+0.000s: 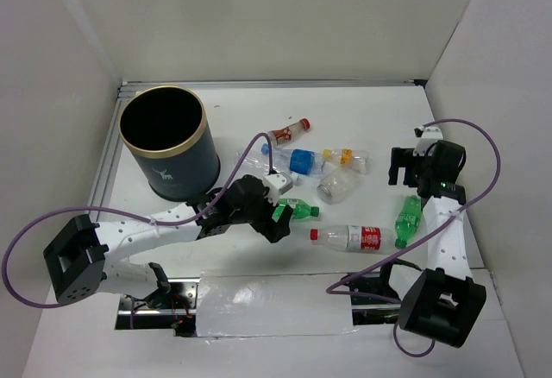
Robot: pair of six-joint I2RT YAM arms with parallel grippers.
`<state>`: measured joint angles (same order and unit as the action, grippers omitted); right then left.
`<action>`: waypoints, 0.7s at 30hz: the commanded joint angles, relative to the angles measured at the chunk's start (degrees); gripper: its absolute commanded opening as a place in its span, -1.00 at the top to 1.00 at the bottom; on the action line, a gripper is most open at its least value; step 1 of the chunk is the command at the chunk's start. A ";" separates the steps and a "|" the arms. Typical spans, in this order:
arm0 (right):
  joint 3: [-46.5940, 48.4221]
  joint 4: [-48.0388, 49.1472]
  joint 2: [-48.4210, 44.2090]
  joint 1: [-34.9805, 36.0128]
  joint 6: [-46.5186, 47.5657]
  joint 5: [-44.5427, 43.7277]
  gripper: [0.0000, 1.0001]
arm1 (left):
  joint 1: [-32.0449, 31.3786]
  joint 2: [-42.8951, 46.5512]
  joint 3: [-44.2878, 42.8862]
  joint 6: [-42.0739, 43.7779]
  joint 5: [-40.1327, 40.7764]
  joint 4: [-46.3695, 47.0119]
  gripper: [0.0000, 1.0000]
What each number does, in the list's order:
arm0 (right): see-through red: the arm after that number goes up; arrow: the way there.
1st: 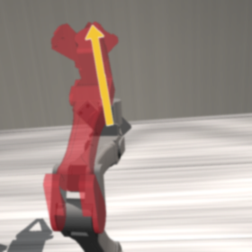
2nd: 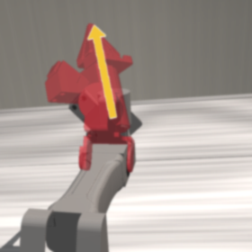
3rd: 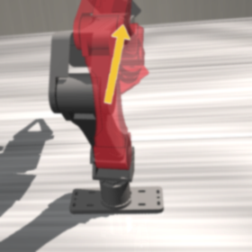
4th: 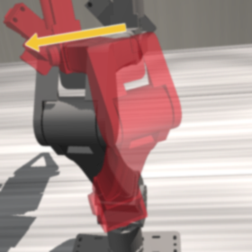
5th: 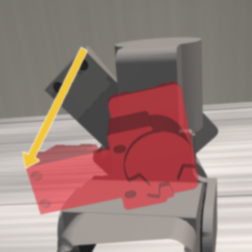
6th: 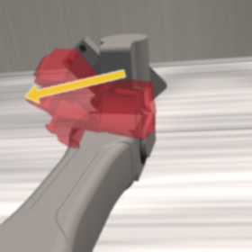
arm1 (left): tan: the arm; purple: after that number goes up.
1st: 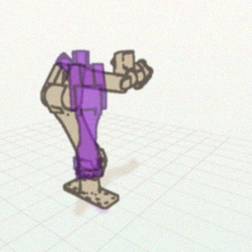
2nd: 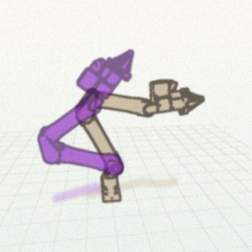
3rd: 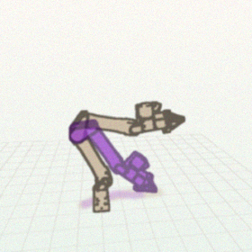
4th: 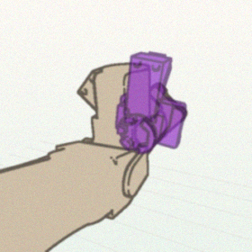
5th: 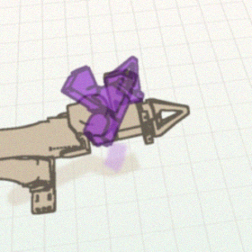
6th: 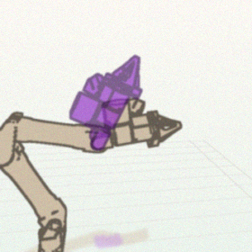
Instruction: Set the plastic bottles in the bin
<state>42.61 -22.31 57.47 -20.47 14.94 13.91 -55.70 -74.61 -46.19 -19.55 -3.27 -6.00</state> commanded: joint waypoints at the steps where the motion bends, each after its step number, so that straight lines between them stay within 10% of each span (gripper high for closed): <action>1: -0.16 -1.07 -1.22 -0.10 0.97 1.29 -1.00 | -0.28 -0.10 -2.06 1.36 -0.16 0.90 -1.00; 12: 0.37 -5.73 -2.98 -0.10 9.04 8.32 -1.00 | -0.28 0.43 -2.05 3.99 0.89 -0.33 -0.94; 18: 0.37 -10.38 -1.67 -0.10 16.67 10.51 -1.00 | -0.28 -2.99 -5.40 8.73 0.19 -4.01 0.48; 20: 1.16 -11.71 -0.97 -0.10 17.84 14.03 -0.49 | -0.28 -4.84 -6.80 11.02 0.19 -4.63 0.46; 21: 1.68 -11.71 -0.96 -0.10 17.84 14.56 -0.44 | -0.28 -5.54 -6.80 11.81 0.19 -4.63 -0.13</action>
<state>42.63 -31.07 55.92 -20.47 28.75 24.03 -55.70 -78.41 -50.52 -11.77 -2.79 -9.87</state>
